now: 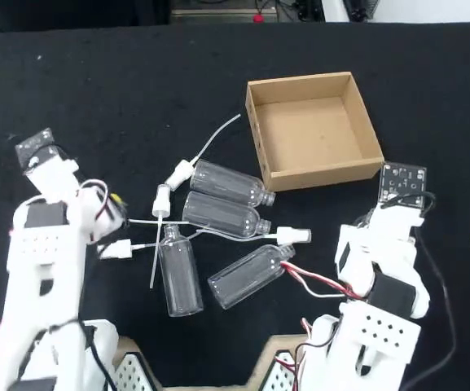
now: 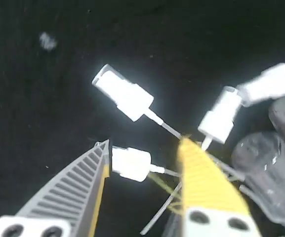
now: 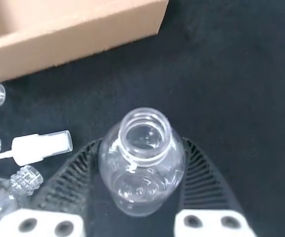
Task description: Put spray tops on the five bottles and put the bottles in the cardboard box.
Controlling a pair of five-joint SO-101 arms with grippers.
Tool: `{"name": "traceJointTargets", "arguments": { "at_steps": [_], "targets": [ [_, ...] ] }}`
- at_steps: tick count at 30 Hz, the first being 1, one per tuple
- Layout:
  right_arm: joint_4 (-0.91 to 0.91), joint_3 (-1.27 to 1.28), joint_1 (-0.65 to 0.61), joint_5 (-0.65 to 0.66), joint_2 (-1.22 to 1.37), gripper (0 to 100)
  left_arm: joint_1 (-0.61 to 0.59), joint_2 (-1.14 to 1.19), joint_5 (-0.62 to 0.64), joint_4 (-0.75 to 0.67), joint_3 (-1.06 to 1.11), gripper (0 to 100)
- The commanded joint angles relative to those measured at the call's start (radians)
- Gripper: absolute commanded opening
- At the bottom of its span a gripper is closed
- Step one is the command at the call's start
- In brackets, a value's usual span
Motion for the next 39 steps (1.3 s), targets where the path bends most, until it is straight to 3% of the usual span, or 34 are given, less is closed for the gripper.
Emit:
{"name": "traceJointTargets", "arguments": {
  "at_steps": [1,12,23,31,39],
  "targets": [
    [-0.049,0.024,-0.009,-0.002,-0.027,8.5,-0.036,0.091,0.081,-0.018,-0.102,27],
    [-0.057,0.033,-0.009,0.002,-0.027,8.5,-0.084,0.324,0.264,-0.051,-0.148,27],
    [-0.057,0.036,-0.009,0.003,-0.027,8.5,-0.082,0.565,0.265,-0.077,-0.335,27],
    [-0.057,0.036,-0.005,0.003,-0.027,8.5,-0.071,0.666,0.258,-0.074,-0.354,27],
    [-0.057,0.036,-0.005,0.003,-0.027,8.5,-0.074,0.666,0.262,-0.077,-0.438,4]
  ]
}}
